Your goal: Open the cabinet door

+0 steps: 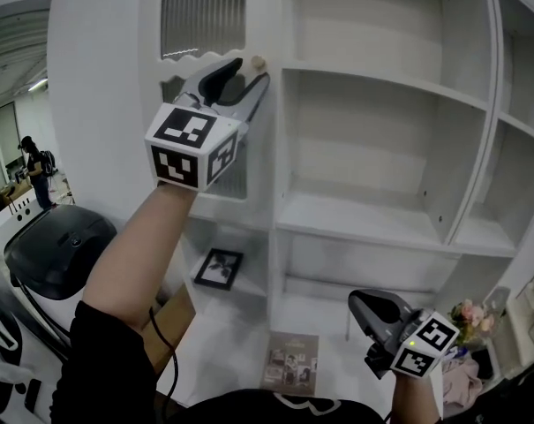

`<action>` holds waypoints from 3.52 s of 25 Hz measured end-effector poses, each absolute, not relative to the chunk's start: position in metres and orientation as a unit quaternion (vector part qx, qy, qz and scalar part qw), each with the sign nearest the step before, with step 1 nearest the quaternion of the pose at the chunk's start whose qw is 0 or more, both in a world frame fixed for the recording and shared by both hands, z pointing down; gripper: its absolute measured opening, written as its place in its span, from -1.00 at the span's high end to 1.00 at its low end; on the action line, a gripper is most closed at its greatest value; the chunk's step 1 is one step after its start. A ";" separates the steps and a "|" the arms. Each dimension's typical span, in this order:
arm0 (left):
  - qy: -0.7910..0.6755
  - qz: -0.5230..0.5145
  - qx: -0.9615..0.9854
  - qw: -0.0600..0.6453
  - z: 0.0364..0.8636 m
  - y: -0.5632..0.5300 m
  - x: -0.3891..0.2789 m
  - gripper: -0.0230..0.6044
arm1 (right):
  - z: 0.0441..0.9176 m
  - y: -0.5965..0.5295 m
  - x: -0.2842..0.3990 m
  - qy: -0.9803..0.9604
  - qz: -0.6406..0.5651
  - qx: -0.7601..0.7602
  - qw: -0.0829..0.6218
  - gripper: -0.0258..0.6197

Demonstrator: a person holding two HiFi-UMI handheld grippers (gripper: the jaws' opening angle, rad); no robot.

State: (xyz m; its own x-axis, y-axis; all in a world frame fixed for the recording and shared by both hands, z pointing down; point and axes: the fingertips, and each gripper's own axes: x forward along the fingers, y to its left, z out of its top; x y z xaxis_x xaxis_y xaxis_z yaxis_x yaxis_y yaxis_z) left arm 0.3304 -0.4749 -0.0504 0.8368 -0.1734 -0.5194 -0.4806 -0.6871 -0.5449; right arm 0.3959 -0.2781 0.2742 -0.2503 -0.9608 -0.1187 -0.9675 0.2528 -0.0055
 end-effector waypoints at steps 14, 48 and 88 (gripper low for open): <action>0.226 0.205 -0.878 0.368 -0.068 -0.479 0.353 0.70 | 0.278 -0.251 0.424 0.788 0.021 -0.614 0.049 0.92; 0.198 0.176 -0.902 0.342 -0.066 -0.465 0.323 0.71 | 0.320 -0.245 0.399 0.799 -0.028 -0.596 0.076 0.92; -0.005 0.206 -0.935 0.290 -0.067 -0.424 0.143 0.70 | 0.309 -0.285 0.133 0.776 0.011 -0.626 0.073 0.92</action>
